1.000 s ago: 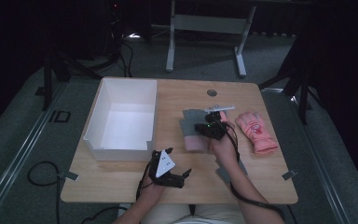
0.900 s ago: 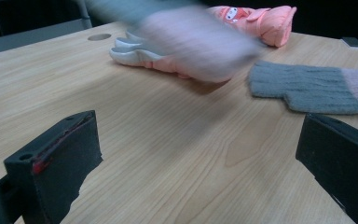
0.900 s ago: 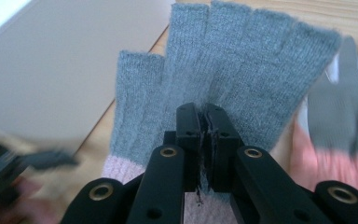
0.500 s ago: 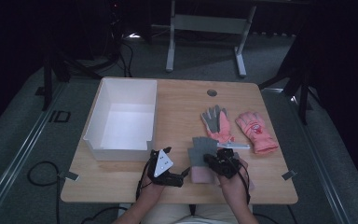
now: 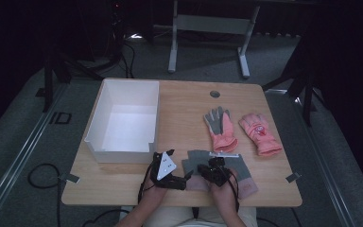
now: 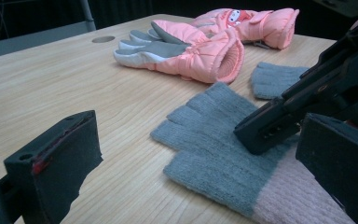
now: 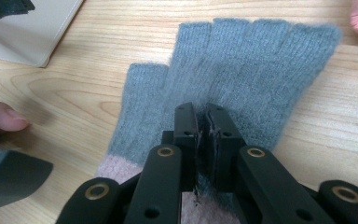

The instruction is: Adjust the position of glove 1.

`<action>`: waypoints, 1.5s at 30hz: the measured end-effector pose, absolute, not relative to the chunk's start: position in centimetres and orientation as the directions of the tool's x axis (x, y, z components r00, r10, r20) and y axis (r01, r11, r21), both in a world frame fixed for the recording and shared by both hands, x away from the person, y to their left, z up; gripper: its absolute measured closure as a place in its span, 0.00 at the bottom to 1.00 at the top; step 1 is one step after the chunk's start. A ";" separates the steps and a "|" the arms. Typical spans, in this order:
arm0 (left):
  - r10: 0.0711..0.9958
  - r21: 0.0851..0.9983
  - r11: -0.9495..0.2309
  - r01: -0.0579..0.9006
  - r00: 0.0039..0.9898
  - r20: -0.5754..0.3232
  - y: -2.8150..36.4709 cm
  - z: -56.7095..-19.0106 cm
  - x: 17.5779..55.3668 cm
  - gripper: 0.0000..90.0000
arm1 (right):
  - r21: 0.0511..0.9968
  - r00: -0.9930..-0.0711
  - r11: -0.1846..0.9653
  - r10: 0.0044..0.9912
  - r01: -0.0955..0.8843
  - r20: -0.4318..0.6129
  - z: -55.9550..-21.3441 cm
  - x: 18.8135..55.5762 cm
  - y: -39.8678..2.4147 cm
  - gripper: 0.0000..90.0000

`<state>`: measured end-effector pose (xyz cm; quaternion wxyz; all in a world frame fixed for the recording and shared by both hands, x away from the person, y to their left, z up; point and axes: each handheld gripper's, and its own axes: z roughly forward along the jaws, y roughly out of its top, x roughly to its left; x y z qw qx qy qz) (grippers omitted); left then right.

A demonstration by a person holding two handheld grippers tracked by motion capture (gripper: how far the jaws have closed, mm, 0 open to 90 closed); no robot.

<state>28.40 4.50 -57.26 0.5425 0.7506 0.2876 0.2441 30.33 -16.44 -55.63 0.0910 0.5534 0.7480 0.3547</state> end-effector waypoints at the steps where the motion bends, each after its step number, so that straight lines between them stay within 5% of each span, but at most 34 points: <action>1: 0.697 0.955 -0.246 0.167 0.715 0.054 4.5 -57.3 28.4 0.00 | 0.633 -0.373 0.138 0.892 0.762 0.255 -55.6 30.3 -16.5 0.92; 9: 0.695 0.954 -0.244 0.175 0.718 0.046 4.5 -57.3 28.5 0.00 | 0.646 -0.382 0.136 0.888 0.751 0.257 -55.3 30.4 -16.6 0.87; 21: 0.691 0.953 -0.247 0.173 0.721 0.048 4.4 -57.3 28.5 0.00 | 0.759 -0.573 0.348 0.819 0.551 0.041 -50.2 31.5 -22.1 0.81; 29: 0.690 0.953 -0.250 0.170 0.722 0.052 4.4 -57.3 28.5 0.00 | 0.688 -0.657 0.520 0.750 0.506 -0.084 -50.8 31.8 -28.0 0.74; 37: 0.691 0.952 -0.256 0.166 0.720 0.060 4.3 -57.3 28.4 0.00 | 0.620 -0.693 0.582 0.716 0.526 -0.085 -53.4 30.9 -29.2 0.69; 45: 0.694 0.952 -0.257 0.166 0.717 0.062 4.3 -57.3 28.4 0.00 | 0.569 -0.692 0.599 0.719 0.564 -0.071 -54.2 31.2 -29.1 0.76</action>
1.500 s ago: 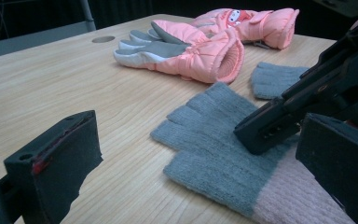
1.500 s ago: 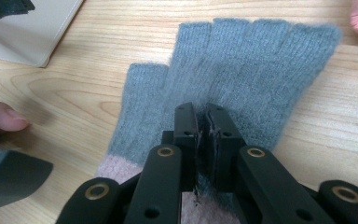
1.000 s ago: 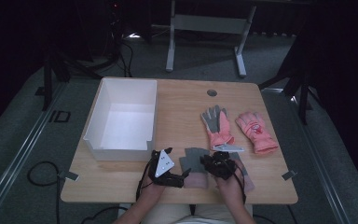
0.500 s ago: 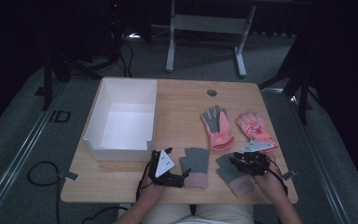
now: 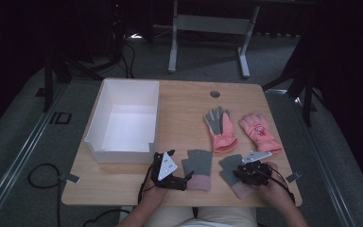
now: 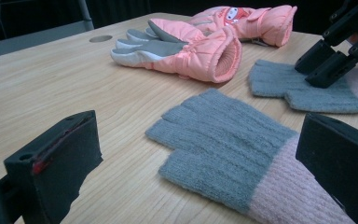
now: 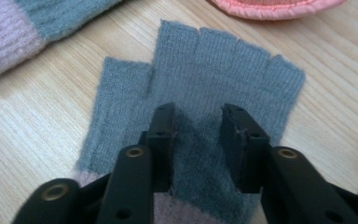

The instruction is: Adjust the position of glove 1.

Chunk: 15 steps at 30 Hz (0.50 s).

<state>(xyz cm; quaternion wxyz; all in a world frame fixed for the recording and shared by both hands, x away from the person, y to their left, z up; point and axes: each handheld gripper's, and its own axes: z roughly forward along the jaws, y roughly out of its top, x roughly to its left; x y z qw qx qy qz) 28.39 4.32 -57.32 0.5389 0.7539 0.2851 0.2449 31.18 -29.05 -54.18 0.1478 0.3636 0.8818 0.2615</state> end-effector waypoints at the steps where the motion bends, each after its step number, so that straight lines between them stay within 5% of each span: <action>1: 0.694 0.952 -0.255 0.167 0.717 0.061 4.3 -57.3 28.4 0.00 | 0.563 -0.691 0.600 0.719 0.568 -0.069 -54.1 31.2 -29.0 0.79; 8: 0.696 0.952 -0.259 0.162 0.714 0.068 4.3 -57.3 28.3 0.00 | 0.557 -0.630 0.552 0.774 0.621 -0.063 -54.0 31.1 -28.5 0.93; 15: 0.696 0.952 -0.259 0.161 0.714 0.068 4.3 -57.3 28.3 0.00 | 0.636 -0.520 0.412 0.854 0.652 -0.019 -51.5 30.3 -28.9 0.95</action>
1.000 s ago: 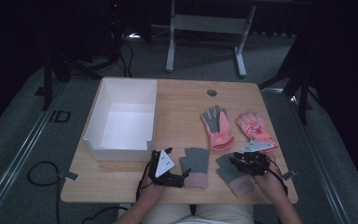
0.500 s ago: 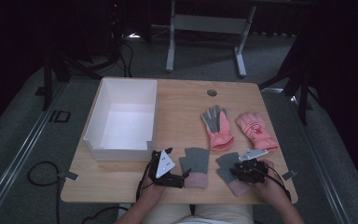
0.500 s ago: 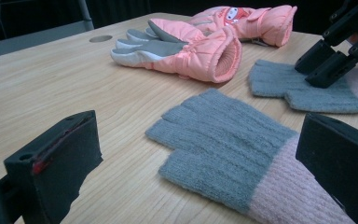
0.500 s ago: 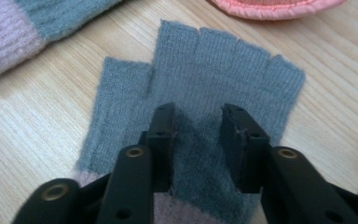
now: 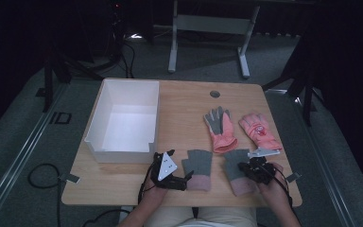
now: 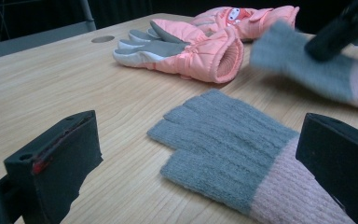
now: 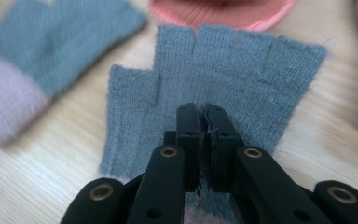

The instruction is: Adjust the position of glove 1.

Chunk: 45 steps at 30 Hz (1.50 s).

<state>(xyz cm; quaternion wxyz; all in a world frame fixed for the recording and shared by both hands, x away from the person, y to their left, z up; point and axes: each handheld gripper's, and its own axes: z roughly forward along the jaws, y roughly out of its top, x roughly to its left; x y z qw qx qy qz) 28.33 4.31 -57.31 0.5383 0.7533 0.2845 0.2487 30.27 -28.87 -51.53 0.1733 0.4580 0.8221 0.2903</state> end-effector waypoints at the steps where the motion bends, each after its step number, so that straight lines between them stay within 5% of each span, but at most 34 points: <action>1: 0.696 0.952 -0.259 0.160 0.714 0.069 4.3 -57.3 28.3 0.00 | 0.652 -0.502 0.398 0.864 0.645 -0.031 -51.0 30.1 -28.9 0.95; 11: 0.702 0.953 -0.257 0.162 0.709 0.069 4.3 -57.3 28.3 0.00 | 0.726 -0.374 0.265 0.927 0.635 -0.011 -47.9 29.1 -28.5 0.95; 31: 0.697 0.952 -0.267 0.149 0.712 0.084 4.1 -57.3 28.2 0.00 | 0.636 -0.270 0.193 0.962 0.747 0.026 -53.0 29.9 -28.7 0.94; 45: 0.694 0.952 -0.265 0.153 0.716 0.078 4.2 -57.3 28.2 0.00 | 0.629 -0.266 0.195 0.964 0.753 0.020 -54.5 30.3 -29.2 0.83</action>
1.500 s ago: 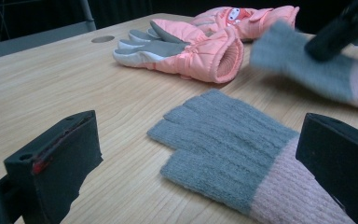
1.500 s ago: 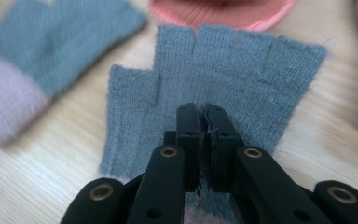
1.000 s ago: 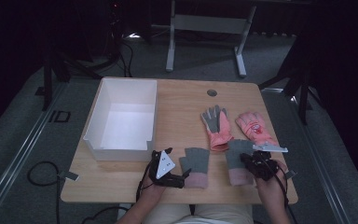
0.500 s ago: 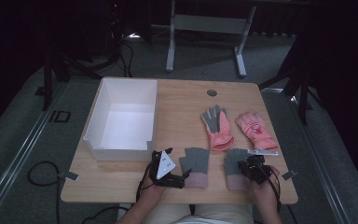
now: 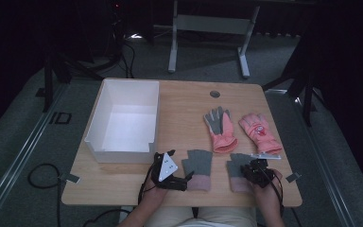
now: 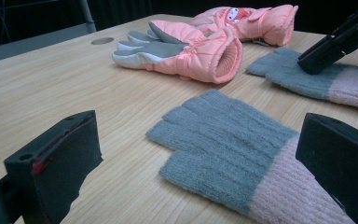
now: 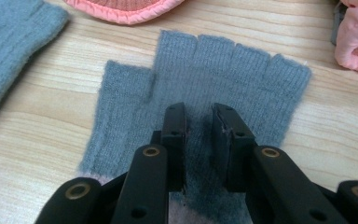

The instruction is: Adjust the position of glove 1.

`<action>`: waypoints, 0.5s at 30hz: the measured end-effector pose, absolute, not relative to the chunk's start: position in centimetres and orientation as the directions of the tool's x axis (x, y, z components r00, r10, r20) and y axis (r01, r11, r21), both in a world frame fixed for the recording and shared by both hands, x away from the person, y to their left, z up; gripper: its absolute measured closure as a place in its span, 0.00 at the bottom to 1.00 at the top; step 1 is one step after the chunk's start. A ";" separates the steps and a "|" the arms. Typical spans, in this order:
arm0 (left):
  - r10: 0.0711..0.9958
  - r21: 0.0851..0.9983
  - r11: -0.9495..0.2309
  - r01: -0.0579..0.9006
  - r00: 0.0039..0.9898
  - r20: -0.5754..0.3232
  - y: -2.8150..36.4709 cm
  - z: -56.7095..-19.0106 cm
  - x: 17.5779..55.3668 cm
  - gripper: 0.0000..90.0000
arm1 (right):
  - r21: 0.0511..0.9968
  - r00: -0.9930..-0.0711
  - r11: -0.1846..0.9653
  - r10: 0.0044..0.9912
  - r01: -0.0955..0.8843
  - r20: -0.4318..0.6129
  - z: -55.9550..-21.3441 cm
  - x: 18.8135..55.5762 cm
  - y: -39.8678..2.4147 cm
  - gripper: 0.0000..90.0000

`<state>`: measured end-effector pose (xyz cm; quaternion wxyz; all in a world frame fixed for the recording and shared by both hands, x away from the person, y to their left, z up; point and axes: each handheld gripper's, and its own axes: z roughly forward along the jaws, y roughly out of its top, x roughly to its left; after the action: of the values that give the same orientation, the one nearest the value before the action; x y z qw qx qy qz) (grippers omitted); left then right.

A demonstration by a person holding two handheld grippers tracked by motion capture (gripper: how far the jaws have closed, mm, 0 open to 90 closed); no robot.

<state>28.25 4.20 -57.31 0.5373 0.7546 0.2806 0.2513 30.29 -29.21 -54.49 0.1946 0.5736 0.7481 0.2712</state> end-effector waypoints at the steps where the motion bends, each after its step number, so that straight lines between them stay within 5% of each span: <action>1: 0.694 0.952 -0.265 0.153 0.716 0.078 4.2 -57.3 28.2 0.00 | 0.629 -0.266 0.195 0.964 0.753 0.020 -54.5 30.3 -29.2 0.83; 5: 0.694 0.952 -0.265 0.154 0.716 0.078 4.2 -57.3 28.2 0.00 | 0.664 -0.351 0.228 0.935 0.712 0.055 -54.0 30.4 -30.5 0.79; 15: 0.694 0.951 -0.270 0.150 0.715 0.084 4.1 -57.3 28.2 0.00 | 0.657 -0.599 0.486 0.798 0.576 -0.065 -51.7 30.8 -31.2 0.71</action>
<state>28.23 4.11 -57.32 0.5355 0.7554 0.2796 0.2540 30.80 -31.24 -51.73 0.1842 0.4078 0.8420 0.3012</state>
